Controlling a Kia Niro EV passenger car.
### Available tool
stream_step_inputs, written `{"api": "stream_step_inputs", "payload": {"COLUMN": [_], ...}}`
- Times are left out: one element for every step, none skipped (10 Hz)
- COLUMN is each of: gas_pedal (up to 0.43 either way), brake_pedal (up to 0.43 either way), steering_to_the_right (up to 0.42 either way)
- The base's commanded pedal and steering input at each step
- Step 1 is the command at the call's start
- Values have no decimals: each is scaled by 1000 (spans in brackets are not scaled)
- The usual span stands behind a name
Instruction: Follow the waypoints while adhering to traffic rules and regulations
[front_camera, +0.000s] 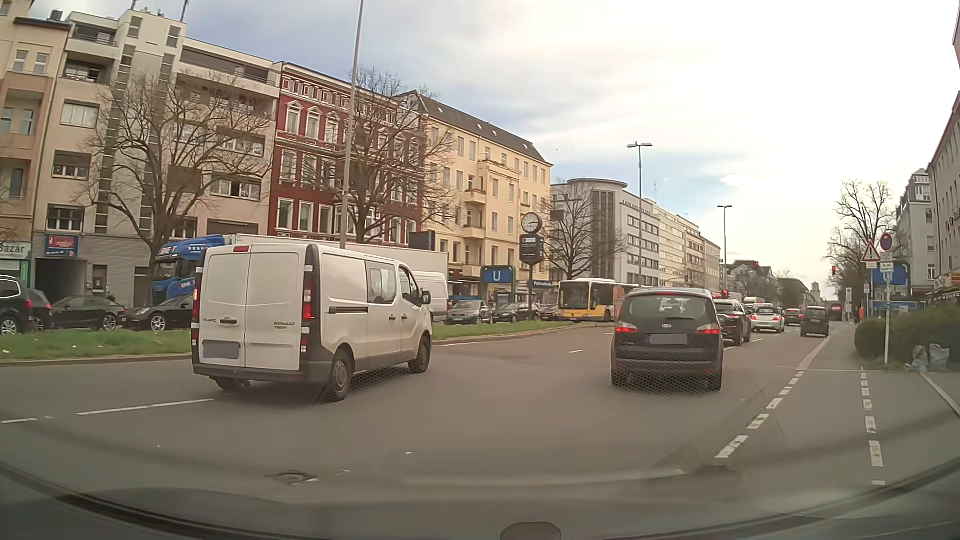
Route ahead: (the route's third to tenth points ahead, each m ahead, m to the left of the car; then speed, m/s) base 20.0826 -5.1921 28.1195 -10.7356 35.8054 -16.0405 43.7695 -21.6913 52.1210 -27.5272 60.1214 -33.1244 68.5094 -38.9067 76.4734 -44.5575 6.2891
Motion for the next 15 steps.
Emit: {"api": "stream_step_inputs", "payload": {"gas_pedal": [8, 98, 98, 110, 110, 110, 110, 110, 98, 79, 59, 59, 47, 20, 0], "brake_pedal": [0, 0, 0, 0, 0, 0, 0, 0, 0, 0, 0, 0, 0, 0, 0], "steering_to_the_right": [125, 124, 123, 124, 123, 123, 125, 125, 127, 130, 130, 130, 130, 130, 130]}}
